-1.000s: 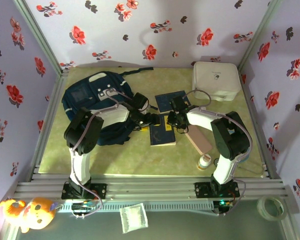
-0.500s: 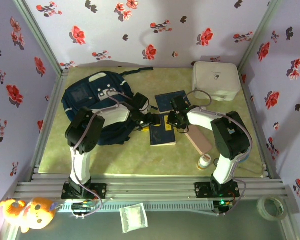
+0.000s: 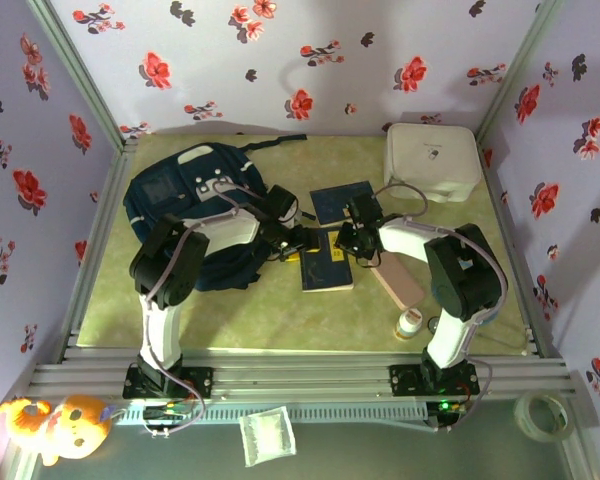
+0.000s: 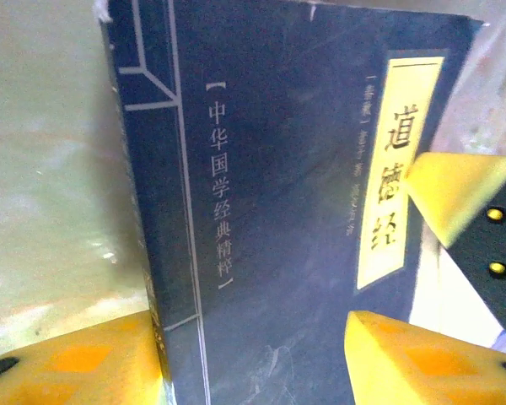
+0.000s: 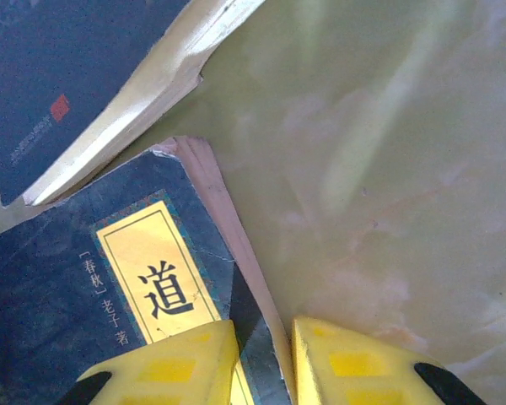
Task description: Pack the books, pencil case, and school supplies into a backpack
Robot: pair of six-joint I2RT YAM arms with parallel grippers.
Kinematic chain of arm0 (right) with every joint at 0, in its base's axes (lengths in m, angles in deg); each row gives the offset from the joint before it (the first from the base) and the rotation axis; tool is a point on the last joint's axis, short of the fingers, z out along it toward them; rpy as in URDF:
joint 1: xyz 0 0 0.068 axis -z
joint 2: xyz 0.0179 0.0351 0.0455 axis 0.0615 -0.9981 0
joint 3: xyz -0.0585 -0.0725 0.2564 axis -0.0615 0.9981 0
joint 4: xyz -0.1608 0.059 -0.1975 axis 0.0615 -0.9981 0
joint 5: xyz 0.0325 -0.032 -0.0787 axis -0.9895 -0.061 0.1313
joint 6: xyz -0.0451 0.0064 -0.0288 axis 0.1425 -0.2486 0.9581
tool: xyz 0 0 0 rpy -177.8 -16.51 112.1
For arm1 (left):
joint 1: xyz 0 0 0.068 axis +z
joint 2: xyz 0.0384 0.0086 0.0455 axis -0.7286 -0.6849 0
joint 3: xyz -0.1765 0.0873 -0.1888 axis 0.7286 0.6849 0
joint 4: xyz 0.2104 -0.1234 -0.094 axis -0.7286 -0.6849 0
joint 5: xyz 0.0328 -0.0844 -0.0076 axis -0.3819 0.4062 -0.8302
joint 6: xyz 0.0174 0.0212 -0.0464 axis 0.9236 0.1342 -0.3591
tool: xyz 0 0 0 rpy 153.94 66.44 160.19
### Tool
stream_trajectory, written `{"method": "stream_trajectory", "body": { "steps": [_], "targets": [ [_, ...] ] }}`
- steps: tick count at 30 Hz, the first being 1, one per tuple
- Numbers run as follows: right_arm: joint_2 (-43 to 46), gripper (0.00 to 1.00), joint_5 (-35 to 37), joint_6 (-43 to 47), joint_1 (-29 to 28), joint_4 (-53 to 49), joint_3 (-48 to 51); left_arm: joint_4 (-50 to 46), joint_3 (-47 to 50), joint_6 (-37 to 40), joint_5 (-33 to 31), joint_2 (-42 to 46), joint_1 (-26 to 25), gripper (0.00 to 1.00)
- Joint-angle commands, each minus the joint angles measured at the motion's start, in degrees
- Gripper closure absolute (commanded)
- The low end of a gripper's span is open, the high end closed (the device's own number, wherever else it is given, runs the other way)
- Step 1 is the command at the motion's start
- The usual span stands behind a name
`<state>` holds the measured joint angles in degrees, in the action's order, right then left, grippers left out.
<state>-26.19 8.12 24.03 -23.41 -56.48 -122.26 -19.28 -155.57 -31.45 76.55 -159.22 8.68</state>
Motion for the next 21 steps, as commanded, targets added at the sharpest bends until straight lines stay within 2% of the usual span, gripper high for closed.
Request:
{"method": "stream_trajectory", "body": {
  "steps": [1, 6, 17, 21],
  "targets": [
    [-3.59, 0.75, -2.78, -1.63, 0.21, -0.38, 3.66, 6.92, -0.37, -2.34, 5.65, 5.84, -0.95, 0.49],
    [-3.68, 0.75, -3.65, -2.43, 0.66, 1.18, 4.34, 12.4, 3.39, -6.21, 5.69, 7.18, -0.97, 0.55],
    [-3.61, 0.75, -4.56, -2.6, 0.84, 2.47, 4.58, 11.93, 2.61, -6.22, 5.71, 3.2, -1.12, 0.67],
    [-2.67, 0.75, -4.62, -2.83, 0.92, 3.61, 5.05, 10.89, 1.67, -5.74, 5.56, 2.94, -1.14, 0.77]
  ]
}}
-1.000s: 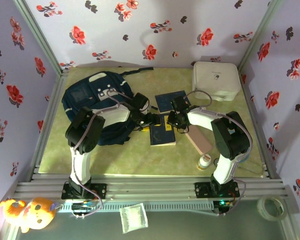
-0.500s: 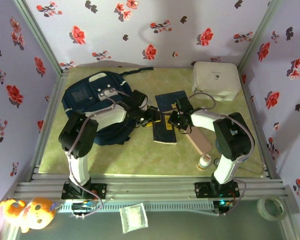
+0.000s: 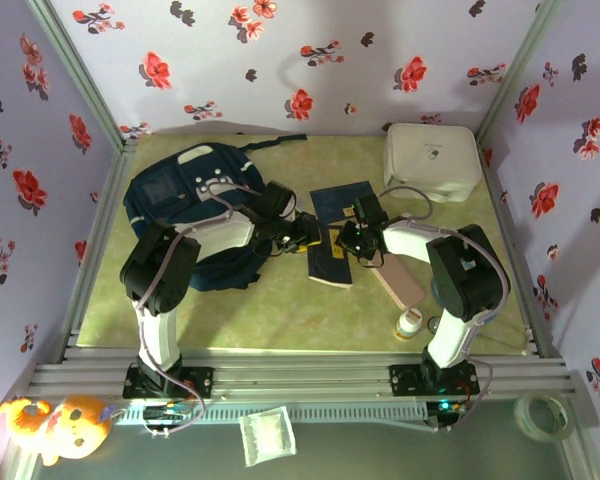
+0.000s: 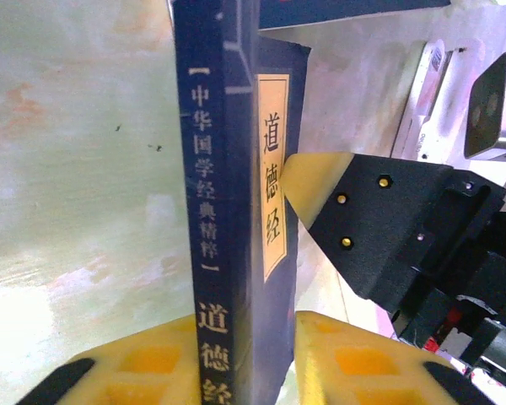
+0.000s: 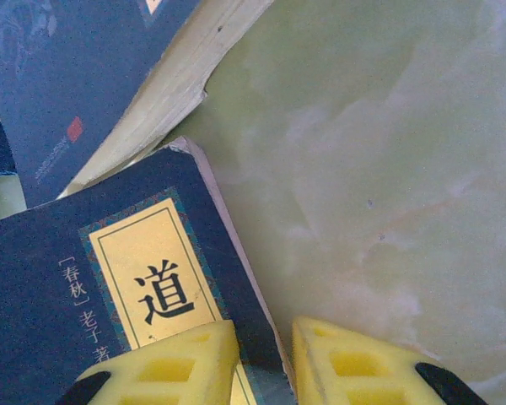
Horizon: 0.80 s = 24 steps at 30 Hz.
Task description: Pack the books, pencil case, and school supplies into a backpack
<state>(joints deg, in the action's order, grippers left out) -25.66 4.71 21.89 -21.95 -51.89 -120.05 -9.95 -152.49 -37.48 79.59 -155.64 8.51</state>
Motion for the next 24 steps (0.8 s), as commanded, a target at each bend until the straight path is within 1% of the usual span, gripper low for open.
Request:
{"method": "stream_trajectory", "body": {
  "steps": [1, 5, 9, 13, 16, 20, 24],
  "targets": [
    [-2.67, 0.74, -1.03, -0.64, -0.54, -0.73, 2.99, 1.58, -1.38, 0.23, 2.4, -0.55, -0.91, 0.8],
    [0.07, 0.72, -0.61, -0.21, -0.28, 0.43, 3.67, 1.95, -1.27, 2.19, 2.04, 1.06, -0.35, 0.88],
    [3.73, 0.67, -1.37, 0.04, -0.03, 3.07, 4.31, 0.31, -1.07, 4.81, 0.97, 3.68, 0.32, 1.0],
    [8.08, 0.6, -4.0, 0.75, 0.07, 7.49, 5.19, 0.15, -0.18, 5.24, -0.02, 7.78, 1.61, 1.0],
    [11.7, 0.53, -8.62, 1.4, 0.07, 13.16, 6.44, -0.98, 0.05, 6.01, -2.0, 11.29, 2.92, 1.0],
    [15.9, 0.43, -9.05, 0.42, 0.07, 15.51, 6.82, -1.51, 0.25, 5.9, -3.92, 15.02, 5.81, 1.0],
    [17.42, 0.3, -10.28, -1.85, 0.13, 17.46, 5.87, 0.57, 0.42, 4.01, -4.24, 17.58, 9.06, 1.0]
  ]
}}
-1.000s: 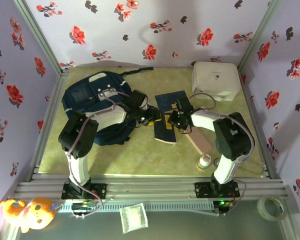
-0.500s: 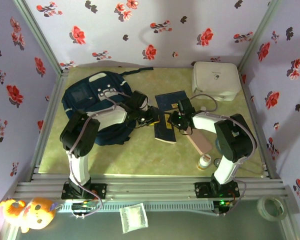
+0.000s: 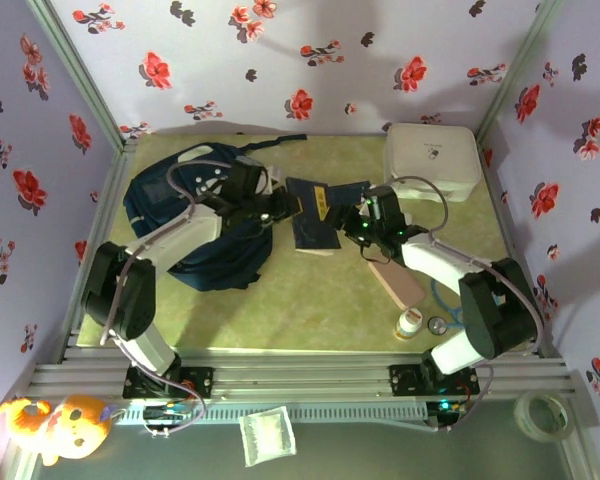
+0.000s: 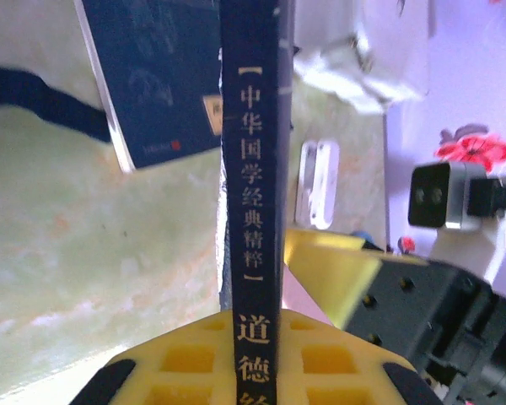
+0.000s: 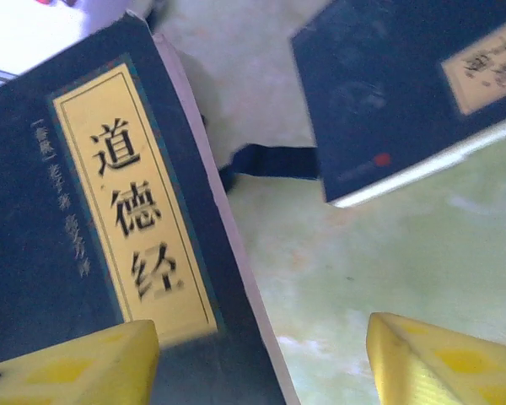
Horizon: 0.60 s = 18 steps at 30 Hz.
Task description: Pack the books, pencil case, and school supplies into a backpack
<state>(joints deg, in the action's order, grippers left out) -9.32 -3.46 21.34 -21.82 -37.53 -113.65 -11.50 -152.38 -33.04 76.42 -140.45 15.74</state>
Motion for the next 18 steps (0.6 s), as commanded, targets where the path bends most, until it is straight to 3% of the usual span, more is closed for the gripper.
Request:
{"method": "stream_trajectory", "body": {
  "steps": [1, 6, 11, 18],
  "targets": [
    [1.13, 0.27, -2.94, -2.25, -0.03, 4.29, -0.67, 3.2, 0.47, -1.42, -1.07, 3.09, 2.78, 1.0],
    [0.44, 0.17, -4.56, -10.06, -0.05, 9.28, -1.22, 9.66, 1.94, -6.66, -1.07, 6.03, 6.7, 1.0],
    [-1.11, 0.09, -6.62, -21.33, -1.02, 20.75, -0.54, 18.44, 5.12, -13.91, -0.96, 7.85, 9.71, 1.0],
    [-4.61, 0.01, -1.58, -29.75, -6.3, 22.31, -5.26, 31.25, 9.57, -24.96, 1.36, 8.06, 13.42, 1.0]
  ]
}}
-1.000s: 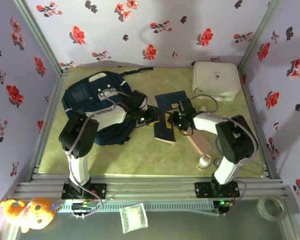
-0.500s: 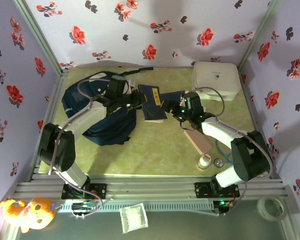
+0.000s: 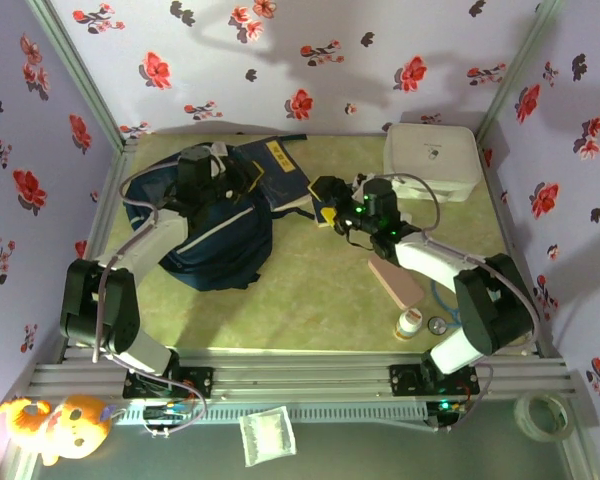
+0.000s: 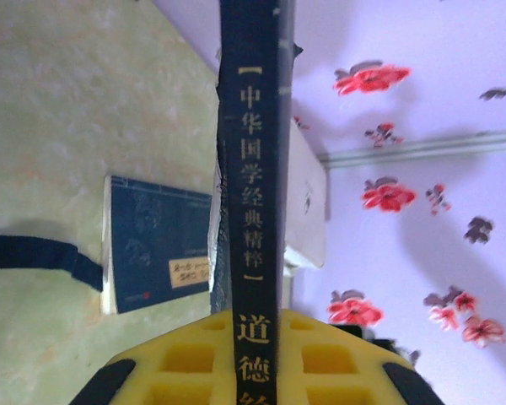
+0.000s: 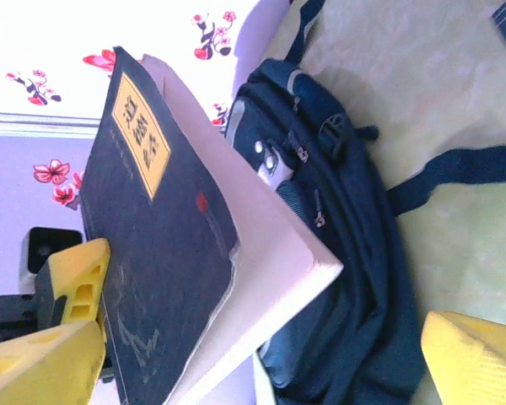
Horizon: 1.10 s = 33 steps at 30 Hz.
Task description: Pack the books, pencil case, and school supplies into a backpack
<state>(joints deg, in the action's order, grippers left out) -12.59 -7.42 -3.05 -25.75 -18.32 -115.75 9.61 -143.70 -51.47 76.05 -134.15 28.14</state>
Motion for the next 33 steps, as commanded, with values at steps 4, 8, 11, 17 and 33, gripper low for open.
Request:
{"method": "stream_trajectory", "body": {
  "steps": [4, 8, 11, 17, 33],
  "targets": [
    [-4.16, 0.01, 6.08, -6.78, -5.75, 4.37, -6.47, 11.15, 1.37, -8.39, 2.8, 1.49, 1.75, 1.0],
    [-6.19, 0.01, 8.05, -8.18, -6.74, 4.96, -9.1, 14.38, 1.35, -10.05, 6.18, 0.58, 2.51, 1.0],
    [-7.4, 0.01, 8.94, -8.17, -7.13, 5.67, -10.86, 18.35, 3.05, -11.75, 7.2, 0.24, 2.55, 1.0],
    [-10.59, 0.08, 10.19, -13.37, -7.29, 13.67, -10.92, 21.05, 3.95, -13.94, 8.27, -1.24, 2.93, 1.0],
    [-11.39, 0.82, 12.55, -11.63, -7.55, 19.21, -9.44, 9.95, 1.62, -4.91, 9.29, -1.95, 3.28, 0.82]
  ]
}}
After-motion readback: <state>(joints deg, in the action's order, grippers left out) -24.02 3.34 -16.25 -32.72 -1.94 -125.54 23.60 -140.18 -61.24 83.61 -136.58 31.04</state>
